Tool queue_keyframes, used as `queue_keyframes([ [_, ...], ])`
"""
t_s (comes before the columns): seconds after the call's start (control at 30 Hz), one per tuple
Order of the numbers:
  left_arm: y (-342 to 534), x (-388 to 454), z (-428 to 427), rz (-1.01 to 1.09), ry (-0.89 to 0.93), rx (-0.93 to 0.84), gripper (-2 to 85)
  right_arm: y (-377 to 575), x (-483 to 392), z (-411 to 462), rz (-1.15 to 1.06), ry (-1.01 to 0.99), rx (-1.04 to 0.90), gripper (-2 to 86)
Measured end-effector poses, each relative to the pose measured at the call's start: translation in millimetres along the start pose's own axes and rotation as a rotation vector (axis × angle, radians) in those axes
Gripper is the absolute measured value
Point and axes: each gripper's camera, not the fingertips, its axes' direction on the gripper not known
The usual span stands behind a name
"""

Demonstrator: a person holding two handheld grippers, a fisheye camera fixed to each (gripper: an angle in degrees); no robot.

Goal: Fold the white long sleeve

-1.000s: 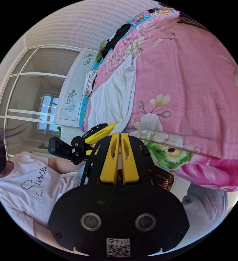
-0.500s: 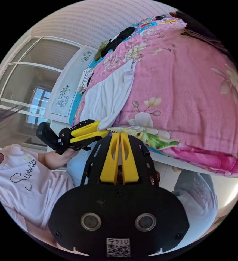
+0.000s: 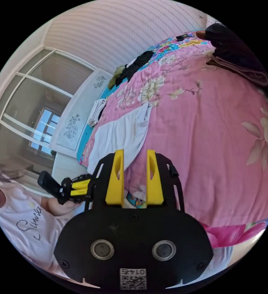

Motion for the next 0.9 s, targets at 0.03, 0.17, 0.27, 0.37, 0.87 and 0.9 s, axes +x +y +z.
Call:
queue_keyframes([
  [0.03,-1,-2,-2,-0.003,0.002,-0.003,2.0,-8,4,5,0.019,-0.029,0.018,13.2],
  [0.17,-5,-13,-19,-0.027,0.013,0.012,2.1,-62,19,51,0.096,-0.13,0.044,13.6],
  [0.27,-7,-23,-33,-0.038,0.016,0.026,2.2,-92,13,83,0.104,-0.183,0.002,9.8],
  [0.37,-6,-37,-50,-0.071,0.03,0.065,2.3,-111,-6,110,0.093,-0.109,-0.131,3.2],
  [0.87,83,-173,-216,-0.55,-0.219,0.296,3.6,-190,-276,272,-0.382,0.042,-0.406,1.4],
  [0.9,90,-184,-222,-0.577,-0.255,0.264,3.8,-191,-291,299,-0.381,0.058,-0.443,1.5],
])
